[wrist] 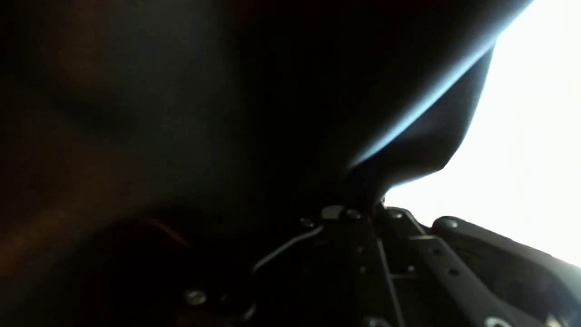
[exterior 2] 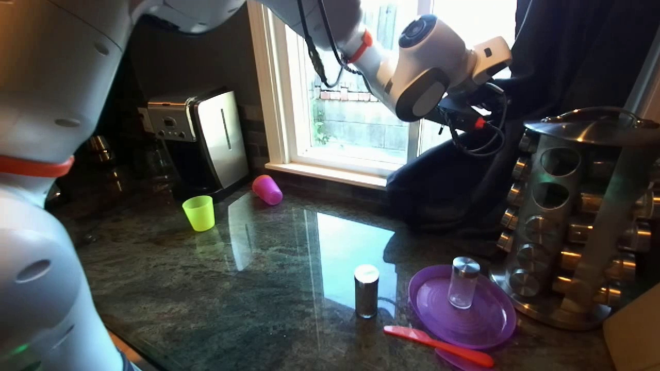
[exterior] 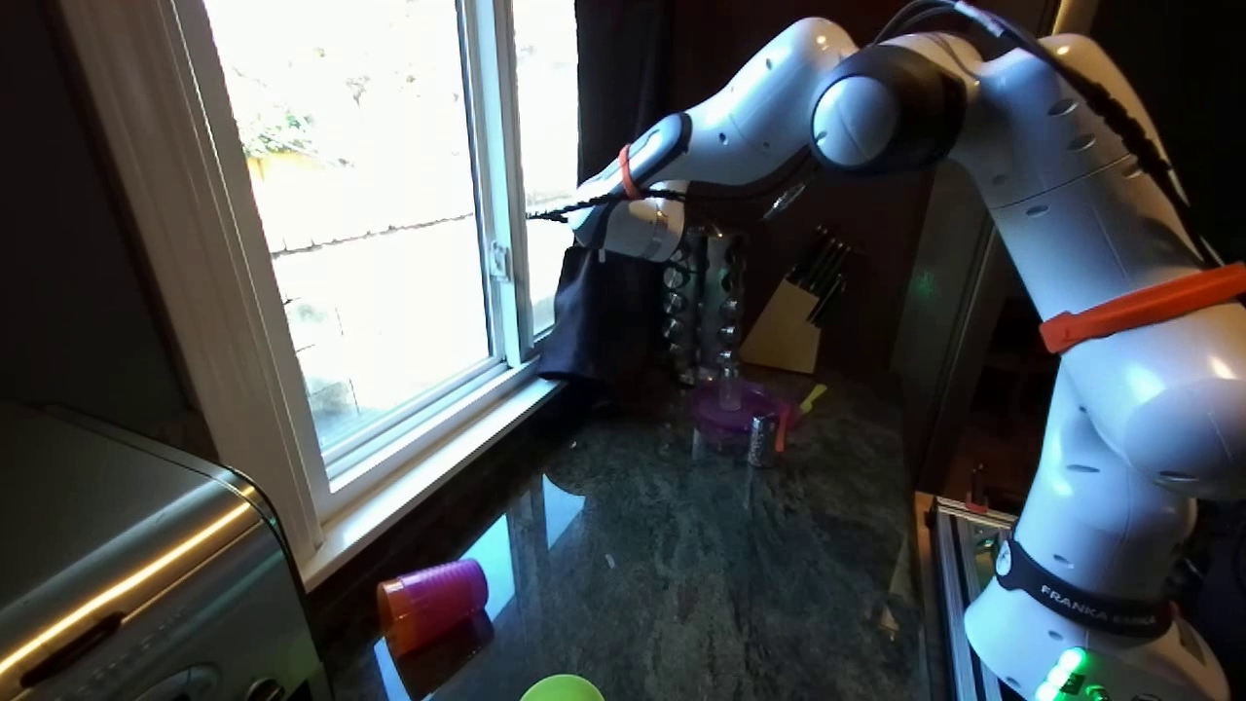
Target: Move the curtain to the right
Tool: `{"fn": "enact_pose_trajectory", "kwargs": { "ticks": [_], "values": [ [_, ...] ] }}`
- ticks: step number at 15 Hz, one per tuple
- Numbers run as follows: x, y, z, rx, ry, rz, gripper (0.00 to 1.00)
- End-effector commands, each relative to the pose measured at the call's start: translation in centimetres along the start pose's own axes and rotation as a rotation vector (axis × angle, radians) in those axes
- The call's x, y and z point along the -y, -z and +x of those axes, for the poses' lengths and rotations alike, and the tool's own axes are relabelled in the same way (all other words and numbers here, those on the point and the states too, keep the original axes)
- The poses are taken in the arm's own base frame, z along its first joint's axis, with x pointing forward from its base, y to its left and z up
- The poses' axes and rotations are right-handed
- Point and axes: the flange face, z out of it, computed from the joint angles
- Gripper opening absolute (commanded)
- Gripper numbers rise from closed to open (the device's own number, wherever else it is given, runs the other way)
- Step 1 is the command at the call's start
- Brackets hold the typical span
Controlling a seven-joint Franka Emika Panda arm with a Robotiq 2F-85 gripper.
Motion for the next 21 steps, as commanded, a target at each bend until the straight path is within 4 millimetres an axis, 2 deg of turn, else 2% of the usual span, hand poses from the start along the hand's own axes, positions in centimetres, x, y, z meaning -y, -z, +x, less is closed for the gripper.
{"fn": "enact_pose_trajectory", "kwargs": {
  "ticks": [1, 6, 11, 15, 17, 19, 21],
  "values": [
    [-1.4, -3.2, 0.1, -0.088, -0.047, -0.132, 0.00],
    [-3.7, -4.9, 1.9, -0.166, -0.170, -0.279, 0.00],
    [-3.0, -6.4, 3.2, -0.174, -0.249, -0.402, 0.00],
    [-3.5, -7.8, 3.8, -0.196, -0.296, -0.488, 0.00],
    [-3.3, -8.0, 4.1, -0.193, -0.278, -0.506, 0.28],
    [-1.6, -7.7, 3.8, -0.131, -0.214, -0.449, 0.41],
    [-0.8, -7.0, 3.4, -0.074, -0.131, -0.406, 0.56]
  ]
}}
